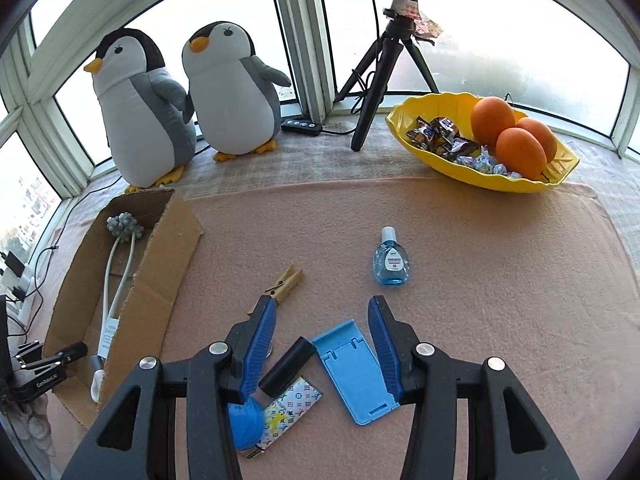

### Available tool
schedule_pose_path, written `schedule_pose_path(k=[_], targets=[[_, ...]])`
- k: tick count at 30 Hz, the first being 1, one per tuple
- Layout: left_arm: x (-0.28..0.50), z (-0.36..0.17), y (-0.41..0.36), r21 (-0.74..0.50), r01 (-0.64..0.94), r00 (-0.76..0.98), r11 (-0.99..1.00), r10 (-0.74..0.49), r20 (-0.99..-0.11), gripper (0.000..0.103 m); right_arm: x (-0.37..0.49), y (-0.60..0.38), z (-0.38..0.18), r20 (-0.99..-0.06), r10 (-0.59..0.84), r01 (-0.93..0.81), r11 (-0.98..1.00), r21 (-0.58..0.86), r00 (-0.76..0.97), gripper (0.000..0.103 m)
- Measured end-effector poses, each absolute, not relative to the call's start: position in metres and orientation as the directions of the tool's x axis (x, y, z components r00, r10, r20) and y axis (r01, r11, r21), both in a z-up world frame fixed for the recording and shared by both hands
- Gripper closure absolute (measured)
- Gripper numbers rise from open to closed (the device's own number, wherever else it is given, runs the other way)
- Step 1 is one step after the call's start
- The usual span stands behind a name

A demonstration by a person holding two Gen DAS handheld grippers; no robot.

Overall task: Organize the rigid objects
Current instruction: 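Move the right gripper to the blue eye-drop bottle and grasp it, then carry the eye-drop bottle with the right gripper into the box and release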

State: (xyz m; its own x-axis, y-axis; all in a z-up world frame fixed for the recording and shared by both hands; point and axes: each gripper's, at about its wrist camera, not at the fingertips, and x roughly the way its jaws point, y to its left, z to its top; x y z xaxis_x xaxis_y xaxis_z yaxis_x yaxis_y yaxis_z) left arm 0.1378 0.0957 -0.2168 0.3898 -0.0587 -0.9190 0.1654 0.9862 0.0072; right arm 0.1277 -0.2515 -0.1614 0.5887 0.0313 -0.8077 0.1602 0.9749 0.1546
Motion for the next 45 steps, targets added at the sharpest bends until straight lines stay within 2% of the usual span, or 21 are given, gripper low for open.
schedule_pose_path(k=[14, 27, 31, 35, 37, 45], targets=[[0.139, -0.215, 0.095, 0.005, 0.16, 0.384, 0.987, -0.057, -0.922, 0.074, 0.164, -0.287, -0.2, -0.864, -0.033, 0.199, 0.977, 0.079, 0.503, 0.059], [0.14, -0.216, 0.094, 0.003, 0.159, 0.379, 0.987, -0.058, -0.923, 0.074, 0.188, -0.3, -0.216, -0.879, -0.035, 0.218, 0.973, 0.079, 0.476, 0.059], [0.14, -0.216, 0.094, 0.001, 0.158, 0.379, 0.987, -0.059, -0.924, 0.074, 0.195, -0.299, -0.219, -0.889, -0.039, 0.203, 0.977, 0.062, 0.457, 0.067], [0.14, -0.216, 0.094, 0.002, 0.158, 0.379, 0.987, -0.059, -0.924, 0.074, 0.198, -0.298, -0.221, -0.893, -0.043, 0.192, 0.98, 0.049, 0.449, 0.07], [0.14, -0.216, 0.094, 0.003, 0.159, 0.379, 0.987, -0.058, -0.924, 0.074, 0.198, -0.298, -0.22, -0.894, -0.036, 0.19, 0.98, 0.055, 0.446, 0.075], [0.14, -0.217, 0.094, -0.002, 0.157, 0.38, 0.988, -0.062, -0.923, 0.074, 0.192, -0.291, -0.219, -0.895, -0.02, 0.181, 0.981, 0.069, 0.446, 0.075]])
